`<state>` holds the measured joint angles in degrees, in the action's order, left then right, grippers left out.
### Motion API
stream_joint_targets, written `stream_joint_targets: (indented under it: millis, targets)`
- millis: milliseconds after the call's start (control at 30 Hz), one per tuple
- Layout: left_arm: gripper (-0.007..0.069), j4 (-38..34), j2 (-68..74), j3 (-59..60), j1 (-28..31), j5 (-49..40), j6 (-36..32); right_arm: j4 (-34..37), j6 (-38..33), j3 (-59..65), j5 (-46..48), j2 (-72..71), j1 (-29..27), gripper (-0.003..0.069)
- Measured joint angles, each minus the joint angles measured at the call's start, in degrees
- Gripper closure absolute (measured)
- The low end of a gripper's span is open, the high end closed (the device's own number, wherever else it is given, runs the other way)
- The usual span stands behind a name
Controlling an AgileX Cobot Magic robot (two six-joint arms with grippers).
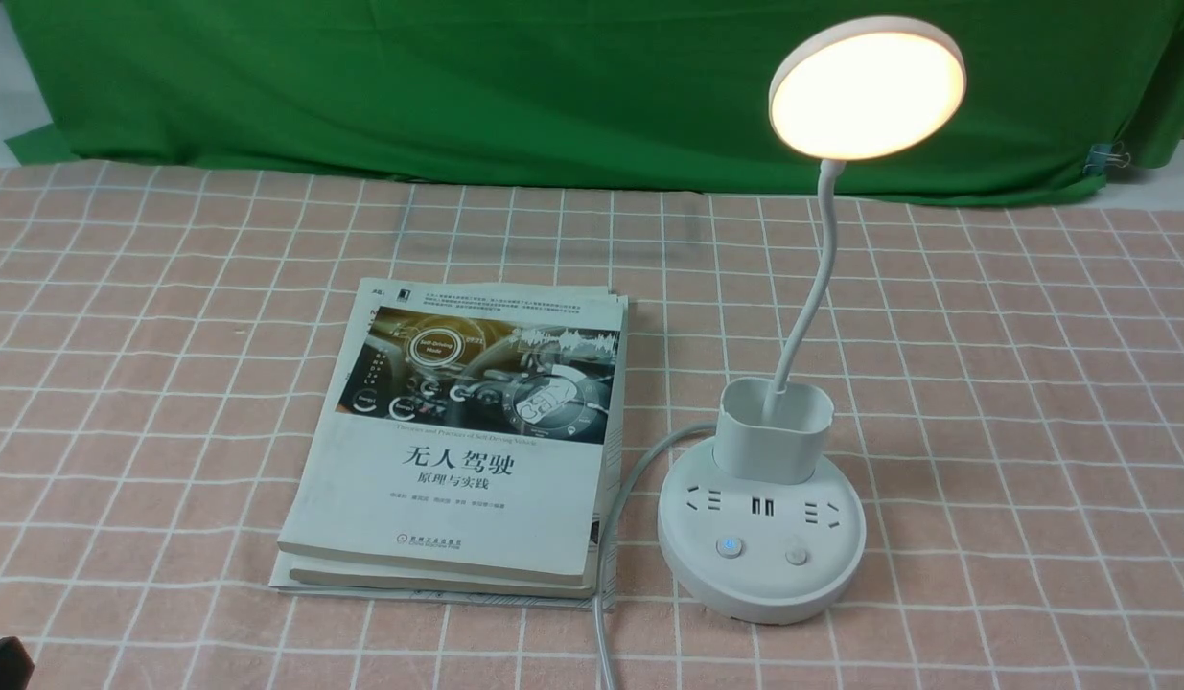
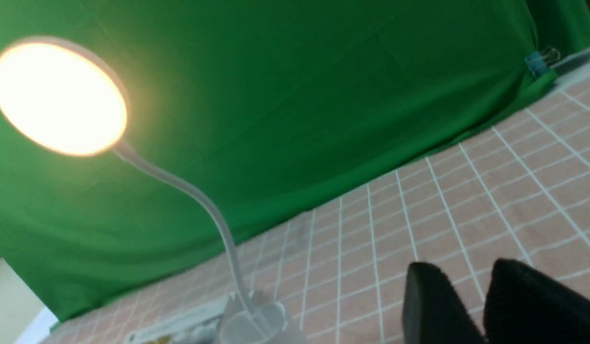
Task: Turn off the table lamp on the pink coffee tablecloth by hand.
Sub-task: 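Press the power button on the lamp base to turn the lamp off with the right gripper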
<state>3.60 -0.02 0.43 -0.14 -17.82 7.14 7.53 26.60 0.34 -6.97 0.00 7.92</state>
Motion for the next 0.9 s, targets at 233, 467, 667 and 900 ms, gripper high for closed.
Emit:
stream_joint_targets:
  millis: [233, 467, 667, 900]
  targets:
    - [0.0618, 0.0, 0.0, 0.0, 0.0, 0.0, 0.0, 0.1, -5.1, -10.4, 17.6, 7.9, 2.6, 0.0607]
    - [0.0618, 0.0, 0.0, 0.0, 0.0, 0.0, 0.0, 0.1, -17.3, -35.1, 46.6, 34.5, 8.1, 0.0613]
    - [0.0618, 0.0, 0.0, 0.0, 0.0, 0.0, 0.0, 0.1, -23.5, -46.4, 58.0, 55.4, 10.4, 0.062]
    - [0.0618, 0.0, 0.0, 0.0, 0.0, 0.0, 0.0, -0.1, -24.6, -54.3, 56.7, 73.0, 21.5, 0.062]
